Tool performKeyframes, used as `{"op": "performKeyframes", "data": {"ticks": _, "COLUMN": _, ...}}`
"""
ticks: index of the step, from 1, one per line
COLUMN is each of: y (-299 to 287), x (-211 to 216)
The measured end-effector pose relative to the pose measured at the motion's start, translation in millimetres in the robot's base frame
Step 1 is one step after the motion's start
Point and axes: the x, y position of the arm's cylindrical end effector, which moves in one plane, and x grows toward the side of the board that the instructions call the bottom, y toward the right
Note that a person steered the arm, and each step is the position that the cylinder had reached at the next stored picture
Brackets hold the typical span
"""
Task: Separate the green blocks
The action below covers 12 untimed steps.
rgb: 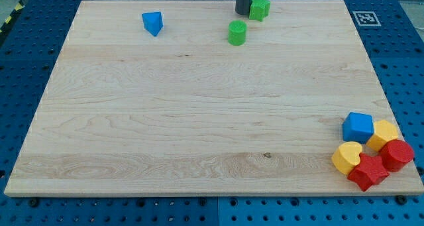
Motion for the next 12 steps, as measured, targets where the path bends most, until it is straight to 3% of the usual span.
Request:
{"op": "performKeyframes", "data": {"ticks": 4, "y": 83.4, "x": 1.7}}
{"op": "performKeyframes", "data": {"ticks": 6, "y": 132.7, "x": 42.1}}
{"op": "performKeyframes", "data": {"ticks": 12, "y": 150.7, "x": 29.9}}
